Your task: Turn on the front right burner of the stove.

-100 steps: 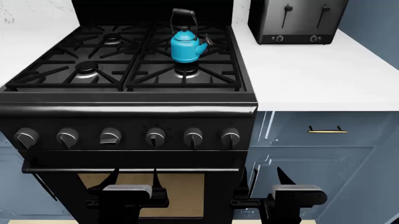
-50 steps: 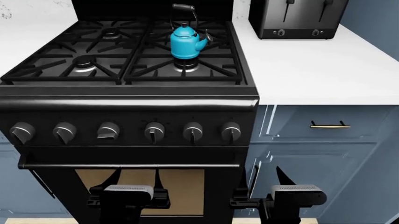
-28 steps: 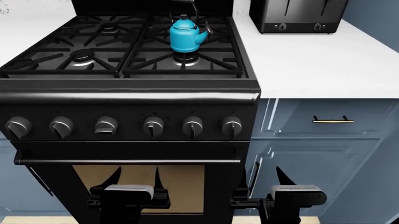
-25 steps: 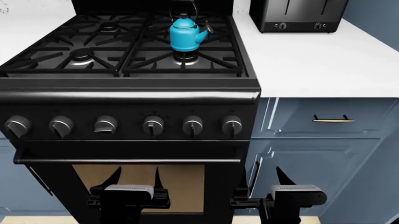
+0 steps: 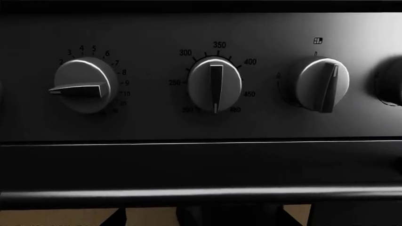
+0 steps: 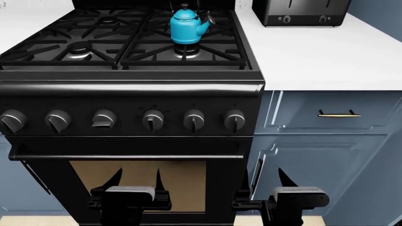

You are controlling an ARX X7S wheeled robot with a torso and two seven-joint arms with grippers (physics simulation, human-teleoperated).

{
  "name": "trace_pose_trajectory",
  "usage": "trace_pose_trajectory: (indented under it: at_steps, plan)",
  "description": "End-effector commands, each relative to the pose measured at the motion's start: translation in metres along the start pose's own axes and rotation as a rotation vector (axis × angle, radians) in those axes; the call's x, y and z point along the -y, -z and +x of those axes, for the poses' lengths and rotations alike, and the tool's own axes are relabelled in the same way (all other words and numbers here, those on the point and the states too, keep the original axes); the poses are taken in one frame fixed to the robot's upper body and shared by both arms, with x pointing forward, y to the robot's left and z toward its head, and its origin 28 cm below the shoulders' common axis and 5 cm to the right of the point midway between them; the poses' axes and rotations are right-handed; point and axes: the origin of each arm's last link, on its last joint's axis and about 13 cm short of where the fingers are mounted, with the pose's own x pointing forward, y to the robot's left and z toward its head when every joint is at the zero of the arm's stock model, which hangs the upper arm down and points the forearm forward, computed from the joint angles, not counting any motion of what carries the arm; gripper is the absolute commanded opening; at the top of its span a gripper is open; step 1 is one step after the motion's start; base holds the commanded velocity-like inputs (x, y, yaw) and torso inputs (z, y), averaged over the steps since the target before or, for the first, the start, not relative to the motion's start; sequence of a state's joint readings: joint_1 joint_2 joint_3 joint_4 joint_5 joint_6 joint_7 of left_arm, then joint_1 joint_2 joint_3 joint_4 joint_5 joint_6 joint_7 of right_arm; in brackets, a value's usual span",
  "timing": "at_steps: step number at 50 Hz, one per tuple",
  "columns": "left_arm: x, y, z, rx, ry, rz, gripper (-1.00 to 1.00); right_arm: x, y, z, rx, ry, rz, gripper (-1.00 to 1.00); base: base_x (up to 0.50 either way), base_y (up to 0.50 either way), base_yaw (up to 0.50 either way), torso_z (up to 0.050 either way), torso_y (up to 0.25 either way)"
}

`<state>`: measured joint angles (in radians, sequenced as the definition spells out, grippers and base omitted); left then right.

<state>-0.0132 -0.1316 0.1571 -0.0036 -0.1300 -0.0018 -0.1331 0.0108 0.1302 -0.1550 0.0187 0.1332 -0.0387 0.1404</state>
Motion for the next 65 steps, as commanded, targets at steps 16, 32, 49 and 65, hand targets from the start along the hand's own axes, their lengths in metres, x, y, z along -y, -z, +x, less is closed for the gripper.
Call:
trace_pose_trajectory:
  at_steps: [16, 32, 49, 65]
  plan:
    - [-0.0003, 0.0005, 0.0002, -0.001, -0.002, 0.0, 1.0, -0.0005, -0.0008, -0.0017, 0.007, -0.007, 0.0, 1.0, 0.0, 0.0, 0.0, -0.031, 0.0]
    - [-0.0006, -0.0012, -0.0007, 0.02, -0.008, -0.016, 1.0, -0.0003, -0.0003, -0.0007, 0.003, -0.006, 0.003, 1.0, 0.0, 0.0, 0.0, -0.019, 0.0]
    - [-0.0003, -0.0009, -0.0007, 0.02, -0.007, -0.012, 1.0, -0.001, -0.0001, -0.0005, -0.002, -0.007, -0.023, 1.0, 0.0, 0.0, 0.0, 0.0, 0.0]
    - [-0.0006, -0.0001, 0.0, 0.019, -0.008, -0.013, 1.0, -0.0019, -0.0004, 0.0, -0.013, -0.015, -0.035, 1.0, 0.0, 0.2, 0.0, 0.0, 0.0]
